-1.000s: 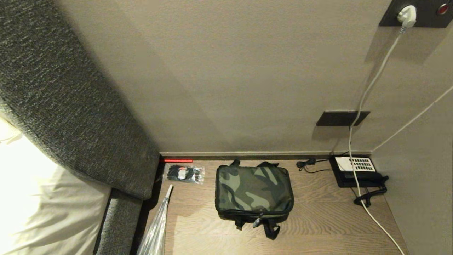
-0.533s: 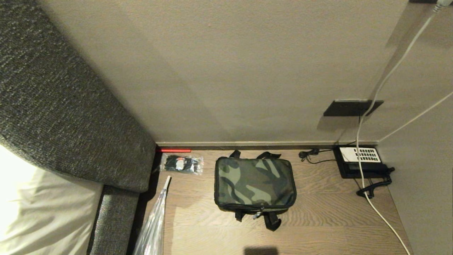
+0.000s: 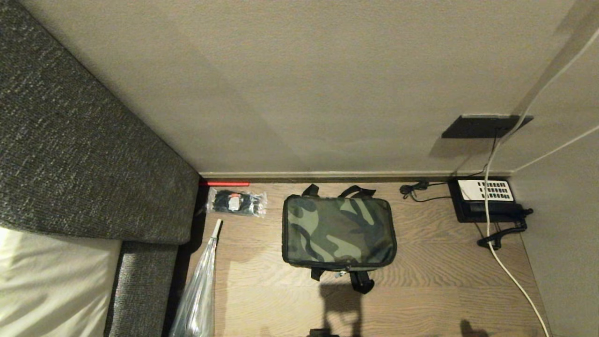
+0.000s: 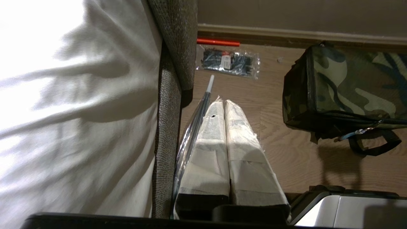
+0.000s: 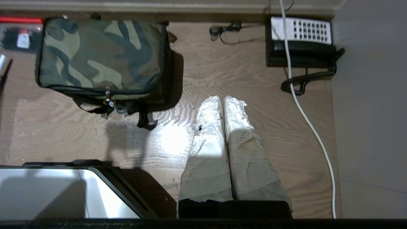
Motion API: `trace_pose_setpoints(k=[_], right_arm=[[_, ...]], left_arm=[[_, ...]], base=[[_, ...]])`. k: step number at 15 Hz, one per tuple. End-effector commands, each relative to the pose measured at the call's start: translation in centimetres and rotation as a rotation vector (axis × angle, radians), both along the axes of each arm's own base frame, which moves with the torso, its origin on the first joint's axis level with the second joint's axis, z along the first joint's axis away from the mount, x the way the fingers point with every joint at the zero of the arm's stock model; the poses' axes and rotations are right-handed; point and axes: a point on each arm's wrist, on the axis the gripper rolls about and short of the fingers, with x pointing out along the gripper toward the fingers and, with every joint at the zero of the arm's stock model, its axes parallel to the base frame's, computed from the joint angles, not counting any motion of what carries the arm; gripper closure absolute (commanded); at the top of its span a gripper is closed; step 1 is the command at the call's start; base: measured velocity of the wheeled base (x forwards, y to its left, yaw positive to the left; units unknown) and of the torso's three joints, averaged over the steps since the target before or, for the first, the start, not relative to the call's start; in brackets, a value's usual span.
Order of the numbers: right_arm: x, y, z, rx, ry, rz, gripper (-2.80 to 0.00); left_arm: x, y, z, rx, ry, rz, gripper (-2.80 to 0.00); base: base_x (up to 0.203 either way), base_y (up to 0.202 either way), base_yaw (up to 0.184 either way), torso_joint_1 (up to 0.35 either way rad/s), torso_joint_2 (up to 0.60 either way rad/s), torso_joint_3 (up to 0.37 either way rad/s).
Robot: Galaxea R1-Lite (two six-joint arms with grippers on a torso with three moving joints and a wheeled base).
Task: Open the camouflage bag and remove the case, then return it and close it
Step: Open the top of the storage box
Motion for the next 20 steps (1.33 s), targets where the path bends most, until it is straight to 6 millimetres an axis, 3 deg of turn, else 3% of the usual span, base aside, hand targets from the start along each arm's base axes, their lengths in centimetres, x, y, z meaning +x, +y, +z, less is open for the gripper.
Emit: trace_pose_setpoints(k=[1,8,20], right_arm=[[0.0,0.0,0.0,0.0,0.0,0.001,0.0],[0.0,0.0,0.0,0.0,0.0,0.001,0.0],[0.01,0.03,-0.03,-0.031,-0.002,0.014,0.0]], left_arm=[[0.01,0.0,-0.09,0.0,0.002,0.001,0.0],[0.02,0.0,-0.09,0.0,0.003,0.001,0.0],[0.01,0.0,-0.11,0.013,0.003,0.001,0.0]], base=[[0.0,0.0,0.0,-0.002,0.0,-0.191],[0.0,0.0,0.0,0.004,0.0,-0.189],[0.0,0.0,0.0,0.001,0.0,-0.01]])
